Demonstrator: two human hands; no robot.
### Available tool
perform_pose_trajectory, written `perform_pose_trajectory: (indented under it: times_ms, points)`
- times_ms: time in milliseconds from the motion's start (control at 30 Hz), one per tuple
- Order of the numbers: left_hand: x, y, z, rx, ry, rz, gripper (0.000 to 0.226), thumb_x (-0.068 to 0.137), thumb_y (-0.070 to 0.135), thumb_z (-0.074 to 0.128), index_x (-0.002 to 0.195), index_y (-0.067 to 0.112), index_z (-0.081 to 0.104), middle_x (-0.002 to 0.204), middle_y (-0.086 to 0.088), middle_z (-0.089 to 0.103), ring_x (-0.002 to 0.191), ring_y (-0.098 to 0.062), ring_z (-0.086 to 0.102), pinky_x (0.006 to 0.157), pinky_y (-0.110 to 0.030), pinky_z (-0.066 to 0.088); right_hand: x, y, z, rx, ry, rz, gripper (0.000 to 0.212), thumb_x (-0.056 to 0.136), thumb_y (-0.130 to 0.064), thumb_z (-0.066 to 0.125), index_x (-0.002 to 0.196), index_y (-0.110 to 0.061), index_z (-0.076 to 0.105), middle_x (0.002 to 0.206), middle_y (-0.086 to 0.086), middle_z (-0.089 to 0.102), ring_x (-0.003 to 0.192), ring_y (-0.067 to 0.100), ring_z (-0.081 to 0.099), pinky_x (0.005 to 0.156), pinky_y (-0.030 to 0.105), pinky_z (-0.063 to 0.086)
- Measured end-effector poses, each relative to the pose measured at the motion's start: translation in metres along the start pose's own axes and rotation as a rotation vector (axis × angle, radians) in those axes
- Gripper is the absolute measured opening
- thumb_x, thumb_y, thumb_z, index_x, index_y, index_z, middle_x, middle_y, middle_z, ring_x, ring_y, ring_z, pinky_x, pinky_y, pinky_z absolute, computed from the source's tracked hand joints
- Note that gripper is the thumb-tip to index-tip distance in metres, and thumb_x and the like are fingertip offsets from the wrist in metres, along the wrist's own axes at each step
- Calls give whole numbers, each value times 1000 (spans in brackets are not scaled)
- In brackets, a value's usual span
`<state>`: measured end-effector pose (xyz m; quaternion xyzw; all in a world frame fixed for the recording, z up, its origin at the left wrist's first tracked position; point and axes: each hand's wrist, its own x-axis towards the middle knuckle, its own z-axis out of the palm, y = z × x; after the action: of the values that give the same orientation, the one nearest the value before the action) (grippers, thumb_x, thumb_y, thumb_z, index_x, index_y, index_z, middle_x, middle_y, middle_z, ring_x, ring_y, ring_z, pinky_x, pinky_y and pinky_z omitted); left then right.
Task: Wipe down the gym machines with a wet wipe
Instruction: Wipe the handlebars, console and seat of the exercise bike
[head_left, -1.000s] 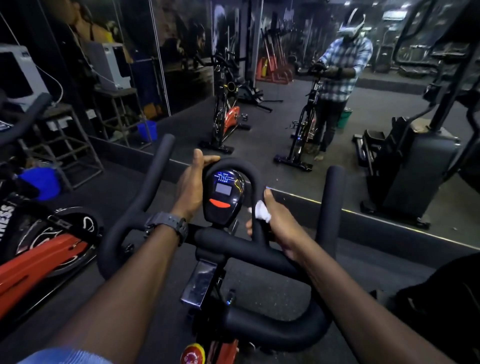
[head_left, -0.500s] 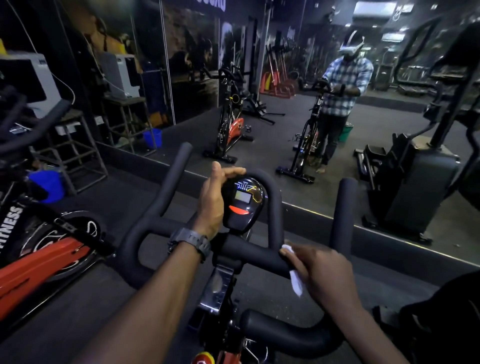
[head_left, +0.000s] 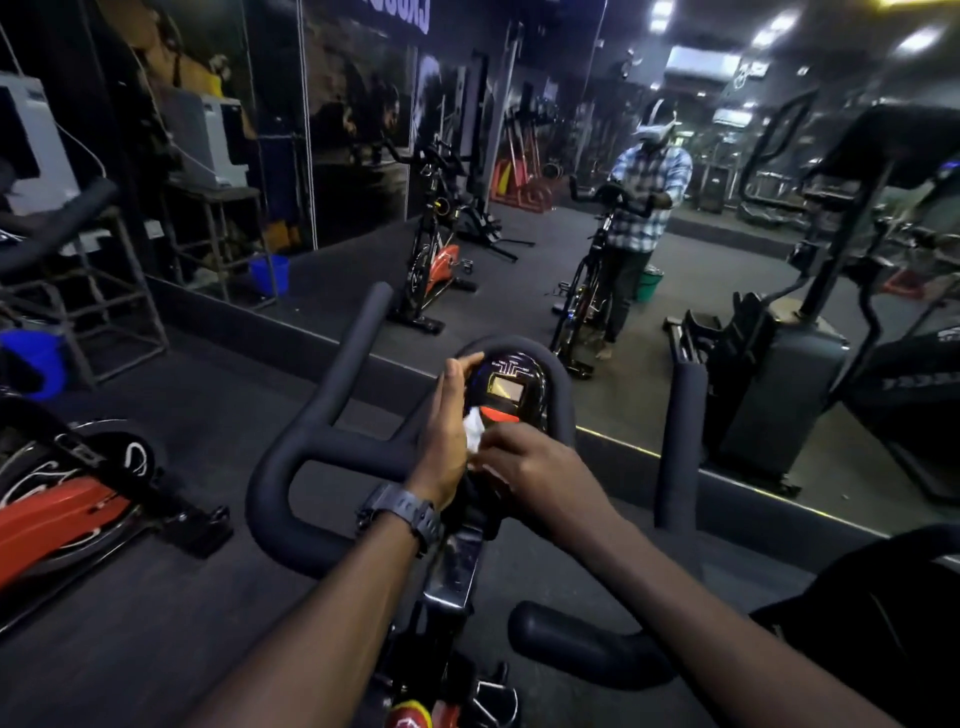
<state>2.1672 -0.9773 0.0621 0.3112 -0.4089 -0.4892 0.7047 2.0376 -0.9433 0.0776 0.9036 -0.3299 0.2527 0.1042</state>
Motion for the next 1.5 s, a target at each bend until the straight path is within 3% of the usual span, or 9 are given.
perform_pose_trajectory:
  times_ms: [233,433,600,767,833,1100,1333,1433,1500]
  points:
    - [1,3,-3,56,-14,-8,66,98,64,30,124,12,61,110,4,74,104,-6,69,87,-23,53,63,36,-47,-75,225,246,11,82,-15,70,91,-12,74,88,10,61,82,34,59,66,36,50]
    - [0,5,-6,80,12,-32,66,93,72,34,122,21,64,121,-3,72,117,-18,67,100,-37,52,-9,-1,-15,41,-66,-26,21,80,-25,63,98,-23,74,97,-1,64,88,23,64,63,26,51]
    - [2,5,-4,89,-26,-32,67,92,71,32,119,19,63,108,3,76,101,-8,71,83,-22,54,42,34,-37,95,285,294,21,78,-15,62,95,-16,75,88,2,60,77,22,61,65,22,40]
    - [4,3,-9,75,18,-42,73,88,77,39,121,18,66,116,-11,73,108,-21,68,92,-32,54,25,-5,-17,-2,-105,-7,48,68,-47,55,110,-28,68,96,-5,61,87,21,59,57,34,53]
    - [4,3,-8,108,23,-31,73,90,78,38,120,18,65,108,-4,74,99,-17,68,87,-30,53,10,3,-21,-21,-33,-8,49,71,-44,49,115,-31,67,97,-7,61,86,20,58,57,31,50]
    - [2,2,-6,131,-7,-1,56,94,58,26,117,23,64,107,13,76,104,-3,69,83,-19,53,72,48,-17,417,403,619,35,85,-2,60,102,-27,78,92,-4,68,84,5,60,76,3,40]
    - [-2,2,-6,134,7,59,56,95,62,33,123,22,60,114,12,73,111,-4,66,88,-21,51,80,56,-27,523,82,863,35,93,-15,49,59,-20,58,62,-4,51,69,14,48,56,26,34]
    - [-1,0,-7,150,12,71,82,79,87,44,127,22,58,129,2,66,122,-12,62,99,-30,50,78,41,-29,842,5,839,42,94,-49,50,74,-16,67,82,-5,67,77,8,58,70,17,44]
    - [-1,-1,-8,170,12,86,89,73,92,47,128,23,58,133,-2,63,126,-17,59,104,-35,48,73,29,-22,966,51,842,59,89,-64,51,95,-10,73,94,6,74,84,14,67,83,35,52]
